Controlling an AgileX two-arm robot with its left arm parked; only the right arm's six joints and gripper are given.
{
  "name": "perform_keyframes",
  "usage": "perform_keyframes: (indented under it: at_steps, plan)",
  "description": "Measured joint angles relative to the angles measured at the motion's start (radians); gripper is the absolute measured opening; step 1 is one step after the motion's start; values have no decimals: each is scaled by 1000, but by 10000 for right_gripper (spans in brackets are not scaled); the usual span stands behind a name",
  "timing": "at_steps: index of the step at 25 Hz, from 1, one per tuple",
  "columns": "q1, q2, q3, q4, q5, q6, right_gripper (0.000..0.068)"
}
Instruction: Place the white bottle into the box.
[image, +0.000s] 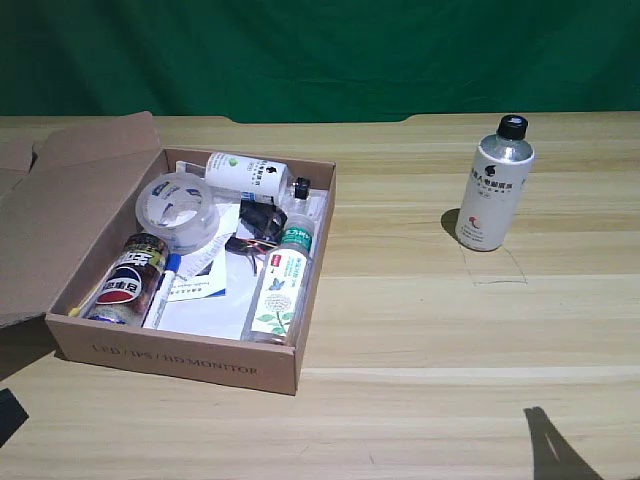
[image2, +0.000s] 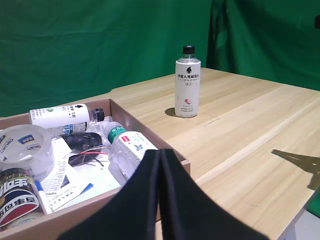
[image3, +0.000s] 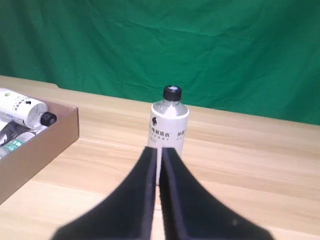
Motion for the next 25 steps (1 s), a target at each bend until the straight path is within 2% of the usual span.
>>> perform_keyframes:
  at_steps: [3, 6, 8, 14, 15, 17, 25]
  plan:
    - [0, 52, 0, 0, 0, 0, 6]
    - [0, 137, 0, 0, 1, 2, 64]
    - [0, 203, -3, 0, 18, 22, 160]
    - [0, 372, -75, -3, 38, 123, 602]
    - [0, 392, -91, -4, 41, 126, 637]
    - [0, 437, -136, -4, 43, 127, 676]
    - [0, 662, -359, -4, 55, 129, 680]
